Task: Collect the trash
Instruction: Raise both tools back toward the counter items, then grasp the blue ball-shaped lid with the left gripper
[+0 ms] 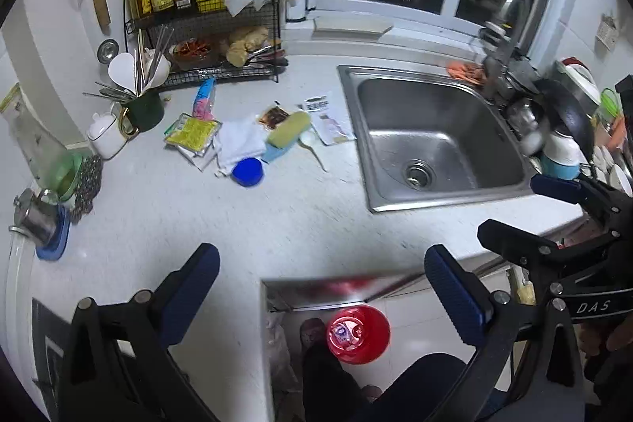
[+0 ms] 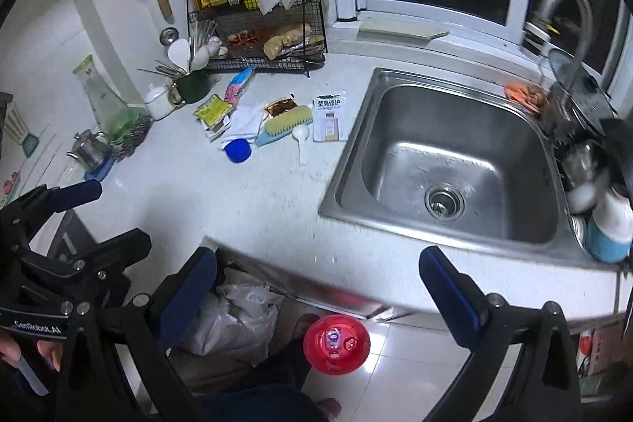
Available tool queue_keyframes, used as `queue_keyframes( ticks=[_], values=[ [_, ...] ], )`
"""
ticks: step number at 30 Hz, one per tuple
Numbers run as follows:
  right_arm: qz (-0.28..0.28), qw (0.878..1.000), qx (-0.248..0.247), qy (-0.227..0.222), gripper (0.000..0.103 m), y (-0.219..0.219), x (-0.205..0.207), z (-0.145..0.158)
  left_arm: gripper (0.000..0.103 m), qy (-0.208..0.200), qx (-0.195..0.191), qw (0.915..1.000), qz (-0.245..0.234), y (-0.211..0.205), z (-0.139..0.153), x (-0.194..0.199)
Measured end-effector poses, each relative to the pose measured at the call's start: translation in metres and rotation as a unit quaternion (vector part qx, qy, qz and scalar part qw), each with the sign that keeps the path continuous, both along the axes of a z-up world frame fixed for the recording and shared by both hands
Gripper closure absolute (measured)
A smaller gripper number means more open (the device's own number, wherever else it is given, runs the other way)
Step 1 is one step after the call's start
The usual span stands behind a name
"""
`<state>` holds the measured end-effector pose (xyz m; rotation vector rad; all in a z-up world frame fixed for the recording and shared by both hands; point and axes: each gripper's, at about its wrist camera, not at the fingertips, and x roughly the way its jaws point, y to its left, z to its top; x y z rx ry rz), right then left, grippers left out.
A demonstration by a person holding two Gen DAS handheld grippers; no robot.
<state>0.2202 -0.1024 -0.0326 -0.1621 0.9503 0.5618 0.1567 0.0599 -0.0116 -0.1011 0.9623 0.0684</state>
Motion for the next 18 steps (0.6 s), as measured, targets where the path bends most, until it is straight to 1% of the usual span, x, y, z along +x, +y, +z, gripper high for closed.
queue_keyframes(
  ticks=[4, 6, 9, 11, 15, 18],
  values=[
    [-0.003, 1.000, -0.017, 0.010, 0.001, 0.026, 0.031, -0.005, 0.000, 0.023, -0.017, 0.9996, 0.001, 0.032, -0.014, 0.038],
    [-0.006, 1.000, -0.023, 0.021, 0.001, 0.039, 0.047, -0.011, 0.000, 0.054, -0.024, 0.9981, 0.016, 0.049, -0.030, 0.061],
    [-0.007, 0.999, -0.035, 0.039, 0.001, 0.058, 0.067, -0.023, 0.000, 0.071, -0.031, 0.9969, 0.016, 0.067, -0.047, 0.085],
    [-0.006, 0.998, -0.051, 0.046, 0.001, 0.071, 0.078, -0.031, 0.000, 0.085, -0.042, 0.9954, 0.015, 0.078, -0.061, 0.099],
    [0.005, 0.994, -0.078, 0.070, 0.001, 0.097, 0.102, -0.052, 0.000, 0.118, -0.062, 0.9905, 0.033, 0.101, -0.095, 0.127],
    [0.006, 0.992, -0.092, 0.085, 0.001, 0.110, 0.118, -0.066, 0.000, 0.129, -0.087, 0.9867, 0.046, 0.115, -0.117, 0.141]
  ],
)
